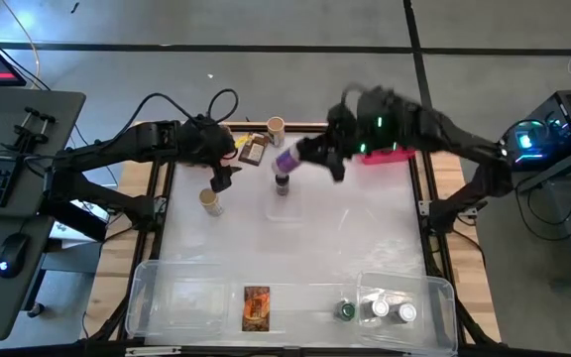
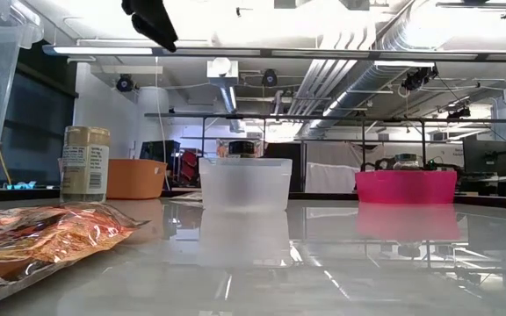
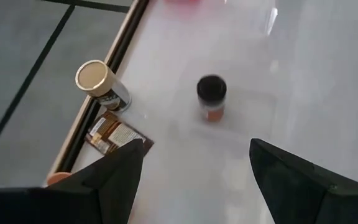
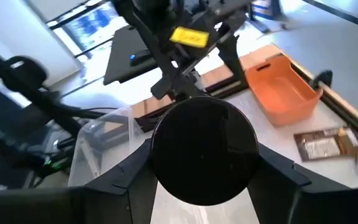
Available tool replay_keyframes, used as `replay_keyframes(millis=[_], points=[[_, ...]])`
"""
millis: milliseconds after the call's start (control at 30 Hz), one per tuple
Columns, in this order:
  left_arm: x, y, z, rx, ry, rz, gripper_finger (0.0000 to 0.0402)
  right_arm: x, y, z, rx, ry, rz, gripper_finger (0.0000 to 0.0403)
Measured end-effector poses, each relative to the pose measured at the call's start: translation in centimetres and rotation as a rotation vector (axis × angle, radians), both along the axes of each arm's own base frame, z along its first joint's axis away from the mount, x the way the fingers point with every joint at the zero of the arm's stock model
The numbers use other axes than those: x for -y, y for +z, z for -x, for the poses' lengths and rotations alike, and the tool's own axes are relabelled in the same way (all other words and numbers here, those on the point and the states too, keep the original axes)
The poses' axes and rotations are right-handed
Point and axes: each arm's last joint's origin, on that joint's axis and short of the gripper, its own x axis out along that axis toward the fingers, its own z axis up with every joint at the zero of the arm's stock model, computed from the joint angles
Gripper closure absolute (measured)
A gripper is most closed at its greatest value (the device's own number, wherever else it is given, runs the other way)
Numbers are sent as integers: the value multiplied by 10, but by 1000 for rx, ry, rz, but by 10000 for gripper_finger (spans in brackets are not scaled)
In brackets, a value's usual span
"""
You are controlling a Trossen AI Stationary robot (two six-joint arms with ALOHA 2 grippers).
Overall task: Sort spices by type
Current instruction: Put the black seasoning bottle into the white bin
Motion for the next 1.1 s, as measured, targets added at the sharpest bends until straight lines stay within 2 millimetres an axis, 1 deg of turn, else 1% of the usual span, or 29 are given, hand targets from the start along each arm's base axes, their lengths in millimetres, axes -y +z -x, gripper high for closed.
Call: replay_keyframes(millis=[100, 267, 400, 467, 600, 667, 733, 867, 933, 1100], points=[[0, -1, 1, -19, -25, -17, 119, -35, -3, -5, -10, -55, -8, 207], [0, 0, -1, 7, -21, 8, 119, -85, -6, -8, 8, -30, -28, 207], [3, 1, -2, 48, -43, 90, 119, -112, -10, -5, 0, -13, 19, 207], [4, 2, -4, 73, -59, 128, 119, -123, -16, -3, -49, 84, 118, 207], [5, 6, -9, 159, -67, 210, 119, -145, -31, -2, -137, 371, 381, 207], [7, 9, -11, 203, -77, 253, 119, -155, -35, -2, -138, 486, 483, 207], [10, 11, -13, 237, -91, 299, 119, -158, -36, -2, -121, 583, 538, 207], [20, 14, -18, 283, -142, 382, 119, -160, -36, -9, -64, 657, 597, 207], [27, 16, -20, 300, -174, 411, 119, -161, -31, -12, 6, 688, 646, 207], [41, 19, -23, 328, -228, 442, 119, -166, -9, -19, 296, 718, 731, 207]])
